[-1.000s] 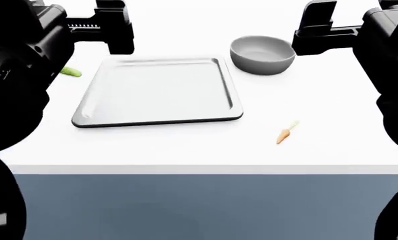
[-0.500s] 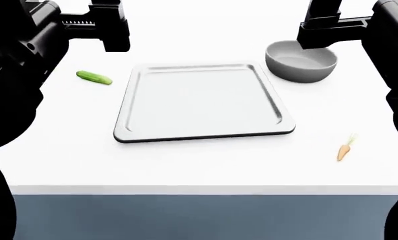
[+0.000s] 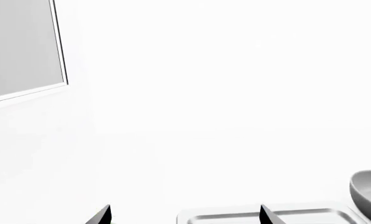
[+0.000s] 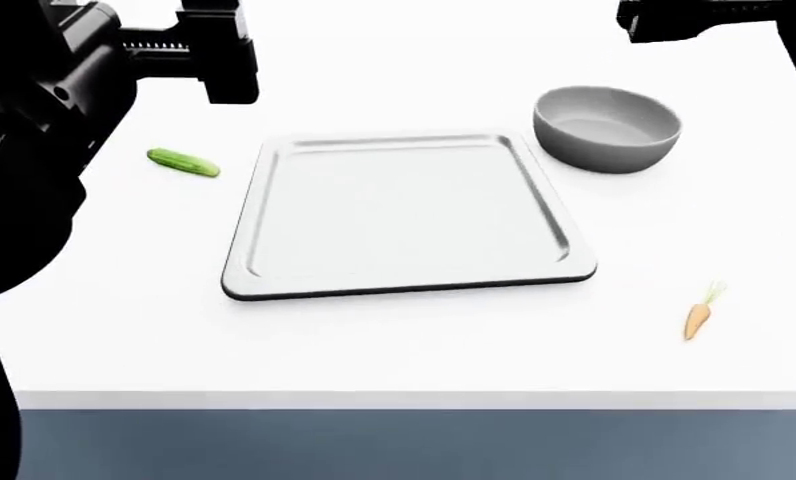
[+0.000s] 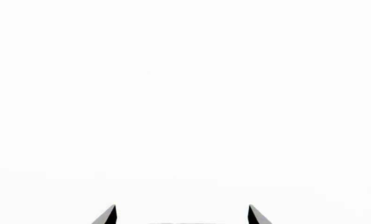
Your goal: Place the two vegetables and bowl onto the tray for setting up a vegetable dip station.
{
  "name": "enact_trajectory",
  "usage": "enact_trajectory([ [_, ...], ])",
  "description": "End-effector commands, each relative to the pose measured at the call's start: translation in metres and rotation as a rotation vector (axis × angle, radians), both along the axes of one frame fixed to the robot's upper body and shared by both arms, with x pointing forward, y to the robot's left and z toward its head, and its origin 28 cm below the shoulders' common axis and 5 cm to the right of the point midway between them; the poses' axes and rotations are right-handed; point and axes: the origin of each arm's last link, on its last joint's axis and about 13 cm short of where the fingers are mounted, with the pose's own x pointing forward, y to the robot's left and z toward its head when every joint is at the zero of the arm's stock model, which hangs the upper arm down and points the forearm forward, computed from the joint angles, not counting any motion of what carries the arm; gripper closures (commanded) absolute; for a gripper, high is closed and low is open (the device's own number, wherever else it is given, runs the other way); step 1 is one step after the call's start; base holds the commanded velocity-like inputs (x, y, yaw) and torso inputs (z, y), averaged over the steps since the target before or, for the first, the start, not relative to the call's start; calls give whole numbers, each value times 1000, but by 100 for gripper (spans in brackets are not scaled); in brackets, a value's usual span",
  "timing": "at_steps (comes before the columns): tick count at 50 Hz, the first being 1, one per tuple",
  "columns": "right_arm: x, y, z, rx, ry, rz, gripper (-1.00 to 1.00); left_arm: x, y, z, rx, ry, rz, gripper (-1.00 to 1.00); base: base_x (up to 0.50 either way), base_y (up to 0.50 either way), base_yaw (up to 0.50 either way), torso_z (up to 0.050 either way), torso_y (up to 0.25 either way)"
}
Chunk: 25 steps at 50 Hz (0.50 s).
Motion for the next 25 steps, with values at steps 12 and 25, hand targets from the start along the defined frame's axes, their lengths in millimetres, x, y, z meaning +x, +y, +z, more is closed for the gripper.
enact_trajectory([
  [12, -35, -30, -65, 192, 466, -419, -100, 3, 0, -3, 3, 12, 4, -100, 0, 0, 0, 0, 0],
  [25, -52, -33, -95, 263, 560, -431, -100, 3, -1, -4, 10, 13, 4, -100, 0, 0, 0, 0, 0],
])
